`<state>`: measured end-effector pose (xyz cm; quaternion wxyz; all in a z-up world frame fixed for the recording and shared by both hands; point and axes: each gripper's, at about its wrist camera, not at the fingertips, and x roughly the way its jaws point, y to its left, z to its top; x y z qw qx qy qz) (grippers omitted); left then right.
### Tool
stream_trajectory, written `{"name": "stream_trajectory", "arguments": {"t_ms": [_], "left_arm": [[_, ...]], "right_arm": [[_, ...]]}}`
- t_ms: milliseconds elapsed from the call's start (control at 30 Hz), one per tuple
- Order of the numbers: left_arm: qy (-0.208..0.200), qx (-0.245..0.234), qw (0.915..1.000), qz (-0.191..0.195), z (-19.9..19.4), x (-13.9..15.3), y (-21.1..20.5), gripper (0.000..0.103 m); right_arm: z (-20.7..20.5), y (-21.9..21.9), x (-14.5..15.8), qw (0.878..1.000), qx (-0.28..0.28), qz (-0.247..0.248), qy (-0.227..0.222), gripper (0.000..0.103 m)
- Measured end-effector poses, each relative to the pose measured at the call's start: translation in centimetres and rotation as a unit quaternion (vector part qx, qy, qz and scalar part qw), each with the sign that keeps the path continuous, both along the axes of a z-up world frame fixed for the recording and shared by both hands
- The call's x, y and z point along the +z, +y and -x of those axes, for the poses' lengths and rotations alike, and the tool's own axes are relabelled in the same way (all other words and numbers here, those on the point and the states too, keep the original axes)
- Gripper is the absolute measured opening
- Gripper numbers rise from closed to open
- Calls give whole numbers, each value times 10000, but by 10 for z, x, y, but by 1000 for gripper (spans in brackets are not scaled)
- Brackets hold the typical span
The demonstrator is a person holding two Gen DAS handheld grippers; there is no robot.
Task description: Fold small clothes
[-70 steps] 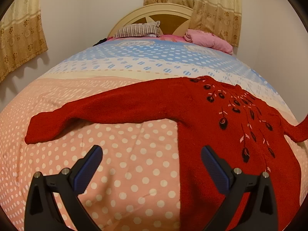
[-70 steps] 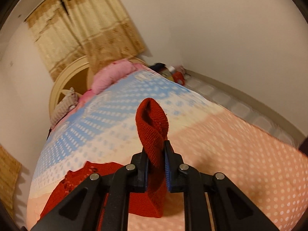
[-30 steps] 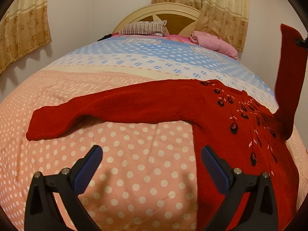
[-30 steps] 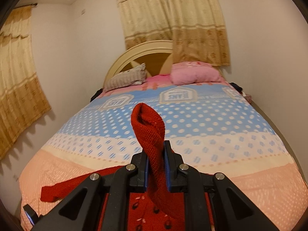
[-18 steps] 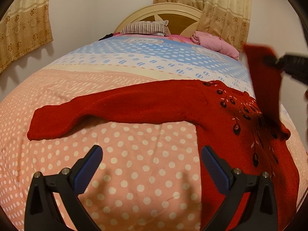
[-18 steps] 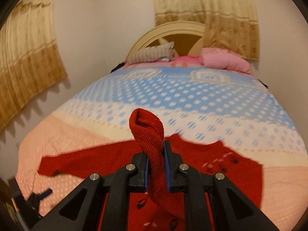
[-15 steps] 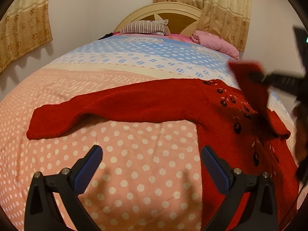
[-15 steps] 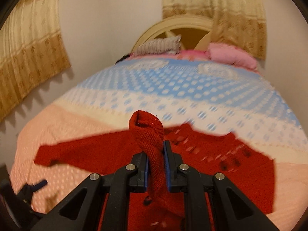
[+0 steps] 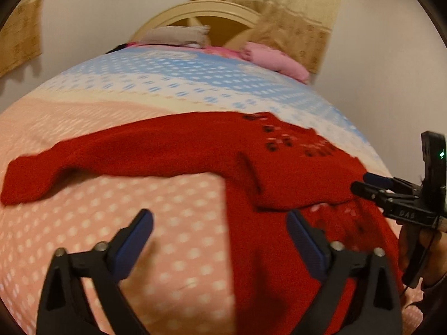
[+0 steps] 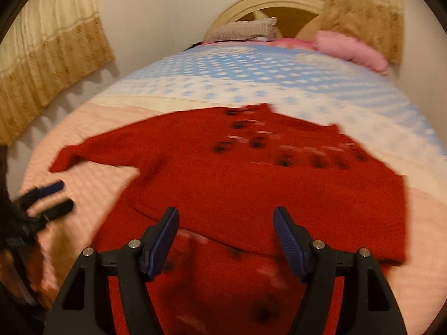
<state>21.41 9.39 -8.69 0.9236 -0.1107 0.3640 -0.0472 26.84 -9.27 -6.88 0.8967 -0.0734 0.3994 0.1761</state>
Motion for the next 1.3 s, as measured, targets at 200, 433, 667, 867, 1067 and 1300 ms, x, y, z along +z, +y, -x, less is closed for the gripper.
{"name": "stream_trajectory", "arguments": {"t_ms": [200, 433, 667, 867, 1067, 1300], "left_arm": [[314, -411, 9986, 61, -46, -3, -29, 57], [799, -339, 9962, 1, -78, -38, -49, 23], [189, -241, 9993, 203, -52, -17, -37, 6], [181, -79, 9998, 23, -44, -25, -31, 6], [332, 135, 9994, 41, -48, -40, -25, 9], [398, 230, 9989, -51, -48, -42, -28, 27]], "right_arm": [[19, -43, 0, 9982, -489, -350, 31, 71], [49, -49, -33, 9985, -380, -298, 248, 71], [63, -64, -47, 9981, -472, -368, 158, 71], [68, -67, -49, 9981, -499, -358, 108, 72], [63, -66, -37, 9985, -418, -275, 235, 72], [11, -90, 3, 9939, -693, -853, -123, 74]]}}
